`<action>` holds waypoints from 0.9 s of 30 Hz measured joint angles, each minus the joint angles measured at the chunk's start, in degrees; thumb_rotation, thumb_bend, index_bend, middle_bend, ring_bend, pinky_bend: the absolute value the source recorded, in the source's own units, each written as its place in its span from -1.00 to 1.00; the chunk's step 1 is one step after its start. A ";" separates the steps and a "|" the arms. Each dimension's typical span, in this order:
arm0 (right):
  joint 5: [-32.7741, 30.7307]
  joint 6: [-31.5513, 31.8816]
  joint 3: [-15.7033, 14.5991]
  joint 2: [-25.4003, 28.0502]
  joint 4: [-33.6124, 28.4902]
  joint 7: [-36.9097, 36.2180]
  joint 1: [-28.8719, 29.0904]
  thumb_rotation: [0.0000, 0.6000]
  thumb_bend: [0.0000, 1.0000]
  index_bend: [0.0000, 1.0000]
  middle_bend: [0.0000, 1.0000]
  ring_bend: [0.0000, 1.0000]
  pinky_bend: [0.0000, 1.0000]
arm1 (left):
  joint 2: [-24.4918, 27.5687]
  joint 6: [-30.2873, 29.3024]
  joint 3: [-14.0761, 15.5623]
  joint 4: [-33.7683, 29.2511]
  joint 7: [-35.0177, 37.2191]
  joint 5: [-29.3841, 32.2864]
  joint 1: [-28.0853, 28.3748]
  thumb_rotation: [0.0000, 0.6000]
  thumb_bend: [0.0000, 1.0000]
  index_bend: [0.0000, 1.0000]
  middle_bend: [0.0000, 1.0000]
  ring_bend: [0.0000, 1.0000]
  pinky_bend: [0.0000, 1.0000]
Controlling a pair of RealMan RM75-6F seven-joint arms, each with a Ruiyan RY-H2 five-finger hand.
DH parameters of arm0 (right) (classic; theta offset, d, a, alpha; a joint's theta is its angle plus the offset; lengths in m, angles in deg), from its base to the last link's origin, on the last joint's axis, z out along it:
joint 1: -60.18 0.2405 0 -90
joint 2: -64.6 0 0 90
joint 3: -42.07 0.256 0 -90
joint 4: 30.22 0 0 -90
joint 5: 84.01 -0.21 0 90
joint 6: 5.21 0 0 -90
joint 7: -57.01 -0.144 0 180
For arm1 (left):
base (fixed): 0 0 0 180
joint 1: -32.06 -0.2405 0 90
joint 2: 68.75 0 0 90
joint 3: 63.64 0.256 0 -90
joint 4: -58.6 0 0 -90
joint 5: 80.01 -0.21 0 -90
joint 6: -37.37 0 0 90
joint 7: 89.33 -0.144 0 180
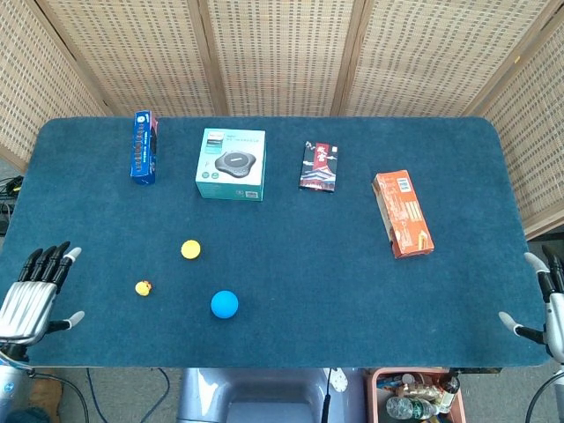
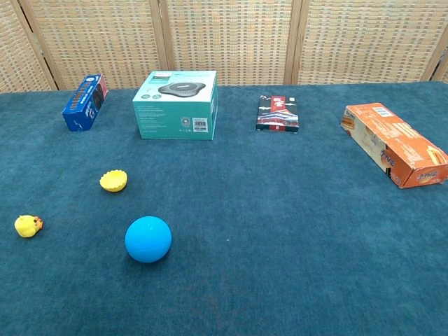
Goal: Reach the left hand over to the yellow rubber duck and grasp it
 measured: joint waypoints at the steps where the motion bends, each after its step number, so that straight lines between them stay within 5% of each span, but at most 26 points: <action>1: -0.12 -0.10 0.03 0.05 0.05 -0.15 0.02 1.00 -1.00 -1.00 -1.00 -1.00 -1.00 | -0.73 1.41 -0.07 0.85 -0.01 0.51 0.61 1.00 -1.00 -0.97 -1.00 -1.00 -1.00; 8: -0.87 -0.71 0.31 0.27 0.43 -1.06 0.16 1.00 -1.00 -1.00 -1.00 -1.00 -1.00 | -8.91 14.42 -0.97 7.95 0.22 6.28 6.55 1.00 -0.77 -0.44 -1.00 -1.00 -1.00; 14: -1.71 -1.56 0.44 0.23 0.84 -1.10 0.42 1.00 -1.00 -1.00 -1.00 -1.00 -1.00 | -14.71 18.21 -2.74 11.63 -4.18 12.05 10.17 1.00 -0.72 -0.43 -1.00 -1.00 -1.00; 27: -2.58 -2.40 0.62 0.16 1.24 -1.42 0.68 1.00 -1.00 -1.00 -1.00 -1.00 -1.00 | -18.27 20.63 -3.92 12.46 -11.13 18.64 13.50 1.00 -0.59 -0.26 -1.00 -1.00 -1.00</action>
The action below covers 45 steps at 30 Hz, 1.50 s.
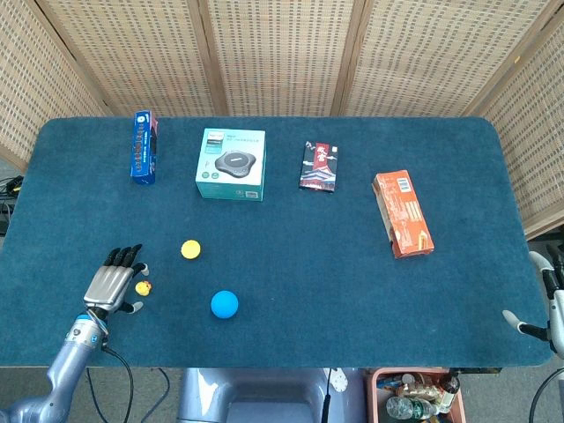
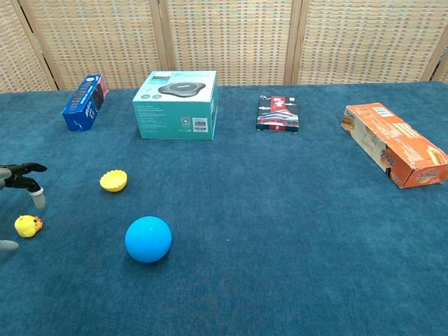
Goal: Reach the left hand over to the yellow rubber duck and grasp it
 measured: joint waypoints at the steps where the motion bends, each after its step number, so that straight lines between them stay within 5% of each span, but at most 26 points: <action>1: -0.08 -0.02 0.02 0.00 0.03 -0.02 0.00 1.00 -1.00 -1.00 -1.00 -1.00 -1.00 | -0.17 0.07 -0.01 0.08 -0.24 0.28 0.15 1.00 -0.58 -0.24 -1.00 -1.00 -1.00; 15: -1.03 -0.79 0.31 0.00 0.52 -0.54 0.21 1.00 -1.00 -1.00 -1.00 -1.00 -1.00 | -2.04 -0.93 -0.04 1.47 -2.82 3.12 1.39 1.00 -0.41 0.06 -1.00 -1.00 -1.00; 25: -1.40 -1.11 0.40 -0.04 0.71 -0.72 0.30 1.00 -1.00 -1.00 -1.00 -1.00 -1.00 | -1.10 -1.90 -0.72 -0.10 -1.12 3.00 1.84 1.00 -0.41 0.07 -1.00 -1.00 -1.00; 36: -1.96 -2.19 0.46 -0.12 0.99 -0.78 0.73 1.00 -1.00 -1.00 -1.00 -1.00 -1.00 | -0.02 -2.49 -7.03 -5.96 -4.54 4.86 7.78 1.00 -0.41 0.07 -1.00 -1.00 -1.00; 45: -2.88 -3.25 0.72 -0.06 1.75 -1.84 1.03 1.00 -1.00 -1.00 -1.00 -1.00 -1.00 | -7.39 0.22 -9.49 0.22 -11.57 13.83 14.60 1.00 -0.41 0.07 -1.00 -1.00 -1.00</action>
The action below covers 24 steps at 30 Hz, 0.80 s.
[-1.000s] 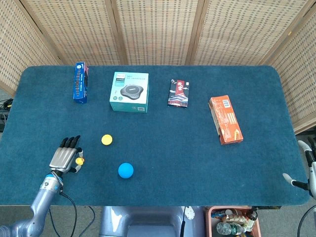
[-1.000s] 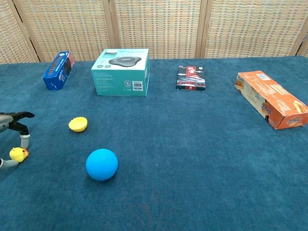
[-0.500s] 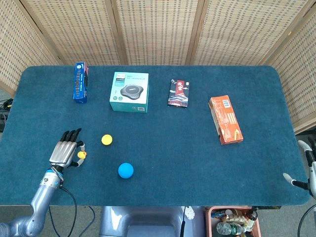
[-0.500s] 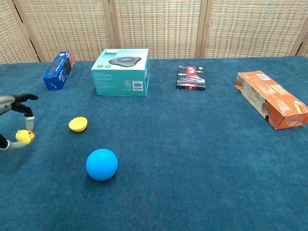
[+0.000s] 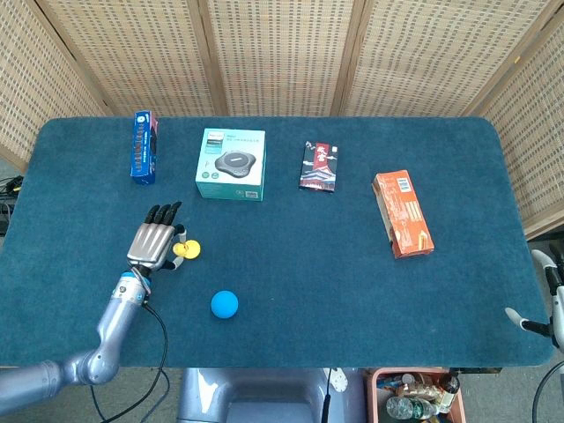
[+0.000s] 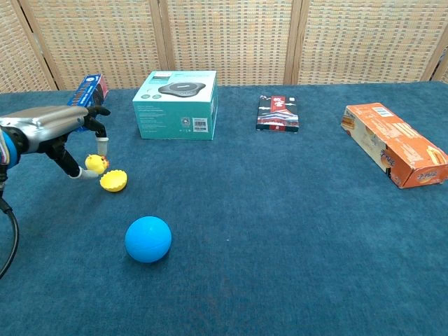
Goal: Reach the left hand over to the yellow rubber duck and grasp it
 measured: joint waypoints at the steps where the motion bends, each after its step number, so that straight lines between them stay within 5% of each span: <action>1: -0.13 -0.13 0.03 0.01 0.08 -0.12 0.03 1.00 -1.00 -1.00 -1.00 -1.00 -1.00 | -0.85 0.16 -0.09 0.85 -0.36 0.81 0.53 1.00 -0.41 0.07 -1.00 -1.00 -1.00; 18: -1.12 -1.11 0.45 0.22 0.73 -1.78 0.28 1.00 -1.00 -1.00 -1.00 -1.00 -1.00 | -5.30 -0.69 0.44 6.00 -2.83 6.03 3.94 1.00 -0.41 0.03 -1.00 -1.00 -1.00; 24: -0.92 -0.86 0.47 0.27 0.71 -2.07 0.20 1.00 -1.00 -1.00 -1.00 -1.00 -1.00 | -5.31 -1.17 0.80 5.48 -3.85 7.70 4.46 1.00 -0.40 -0.54 -1.00 -1.00 -1.00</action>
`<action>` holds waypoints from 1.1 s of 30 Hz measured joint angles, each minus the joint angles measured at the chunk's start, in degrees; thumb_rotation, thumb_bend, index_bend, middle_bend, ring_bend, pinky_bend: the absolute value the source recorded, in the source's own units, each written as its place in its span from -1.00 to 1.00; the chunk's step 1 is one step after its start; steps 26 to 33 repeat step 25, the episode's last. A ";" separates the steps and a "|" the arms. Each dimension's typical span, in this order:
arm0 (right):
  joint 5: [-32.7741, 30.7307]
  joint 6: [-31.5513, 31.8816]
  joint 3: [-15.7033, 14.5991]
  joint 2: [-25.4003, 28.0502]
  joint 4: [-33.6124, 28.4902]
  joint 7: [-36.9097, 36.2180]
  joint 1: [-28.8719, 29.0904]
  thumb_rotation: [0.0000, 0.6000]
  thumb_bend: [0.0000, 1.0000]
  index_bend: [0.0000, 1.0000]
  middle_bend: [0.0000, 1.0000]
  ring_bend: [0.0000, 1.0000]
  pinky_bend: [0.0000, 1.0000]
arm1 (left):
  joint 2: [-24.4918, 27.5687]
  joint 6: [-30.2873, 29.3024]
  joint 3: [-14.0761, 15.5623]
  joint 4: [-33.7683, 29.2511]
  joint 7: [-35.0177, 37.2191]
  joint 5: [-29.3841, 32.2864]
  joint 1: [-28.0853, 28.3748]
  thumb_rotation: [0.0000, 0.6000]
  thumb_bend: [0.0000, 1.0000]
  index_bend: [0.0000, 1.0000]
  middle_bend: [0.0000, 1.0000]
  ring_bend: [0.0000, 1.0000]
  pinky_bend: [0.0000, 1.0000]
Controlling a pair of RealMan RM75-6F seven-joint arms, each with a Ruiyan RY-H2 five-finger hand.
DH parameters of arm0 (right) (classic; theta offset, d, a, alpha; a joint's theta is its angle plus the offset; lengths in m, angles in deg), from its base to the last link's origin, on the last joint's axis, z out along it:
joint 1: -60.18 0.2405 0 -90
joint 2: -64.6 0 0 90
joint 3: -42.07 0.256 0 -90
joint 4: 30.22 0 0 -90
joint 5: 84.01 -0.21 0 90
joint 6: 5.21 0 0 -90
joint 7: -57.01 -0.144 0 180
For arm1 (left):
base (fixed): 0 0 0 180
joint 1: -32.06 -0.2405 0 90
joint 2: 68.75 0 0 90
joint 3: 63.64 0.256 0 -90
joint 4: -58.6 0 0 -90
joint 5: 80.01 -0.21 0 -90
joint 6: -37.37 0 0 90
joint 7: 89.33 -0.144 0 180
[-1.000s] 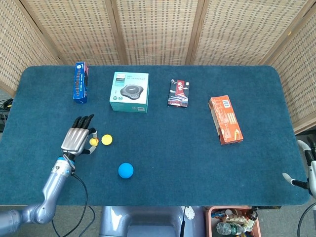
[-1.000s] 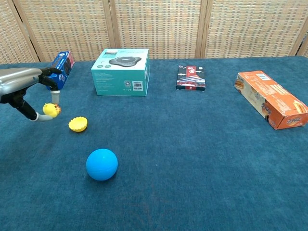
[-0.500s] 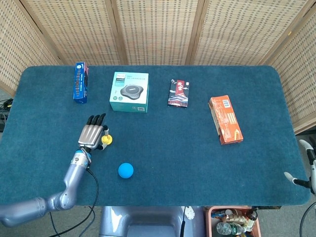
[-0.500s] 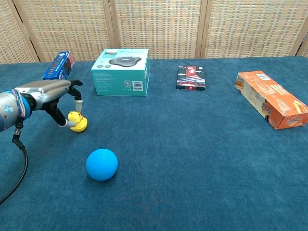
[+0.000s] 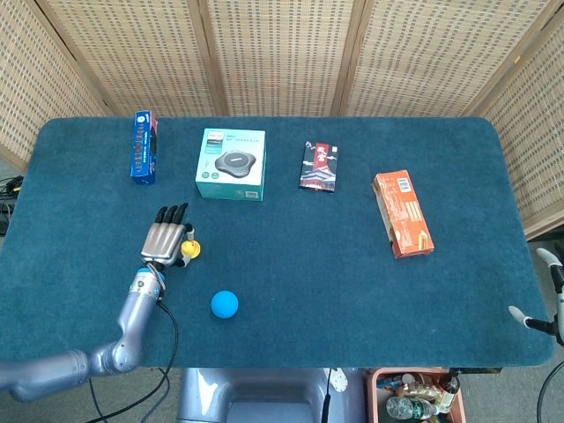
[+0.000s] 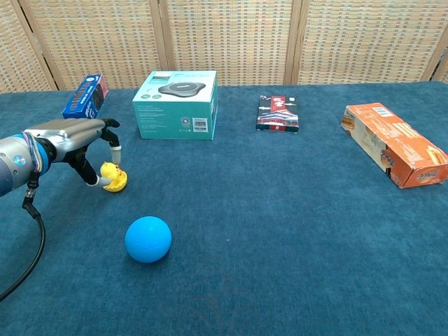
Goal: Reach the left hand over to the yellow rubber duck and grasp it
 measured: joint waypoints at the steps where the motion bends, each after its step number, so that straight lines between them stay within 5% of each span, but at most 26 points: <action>1: 0.01 0.01 -0.01 -0.01 0.00 0.02 0.00 1.00 -1.00 -1.00 -1.00 -1.00 -1.00 | 0.09 0.02 0.05 -0.20 -0.11 0.25 0.07 1.00 -0.40 -0.64 -1.00 -1.00 -1.00; 7: -0.03 -0.05 -0.01 -0.06 -0.05 0.12 0.05 1.00 -1.00 -1.00 -1.00 -1.00 -1.00 | 1.80 -0.01 0.70 -2.34 -0.51 0.49 0.23 1.00 -0.45 -0.99 -1.00 -1.00 -1.00; 14: 0.43 0.16 -0.13 0.00 -0.23 -0.02 -0.01 1.00 -1.00 -1.00 -1.00 -1.00 -1.00 | 6.50 -3.85 0.56 -8.81 3.01 -4.22 -1.73 1.00 -1.00 -1.00 -1.00 -1.00 -1.00; 25: 2.00 1.36 -0.64 0.10 -1.14 0.37 -0.37 1.00 -1.00 -1.00 -1.00 -1.00 -1.00 | 27.36 -18.07 5.43 -20.89 20.24 -19.65 -16.99 1.00 -1.00 -1.00 -1.00 -1.00 -1.00; 33: 2.00 1.36 -0.64 0.10 -1.14 0.37 -0.37 1.00 -1.00 -1.00 -1.00 -1.00 -1.00 | 27.36 -18.07 5.43 -20.89 20.24 -19.65 -16.99 1.00 -1.00 -1.00 -1.00 -1.00 -1.00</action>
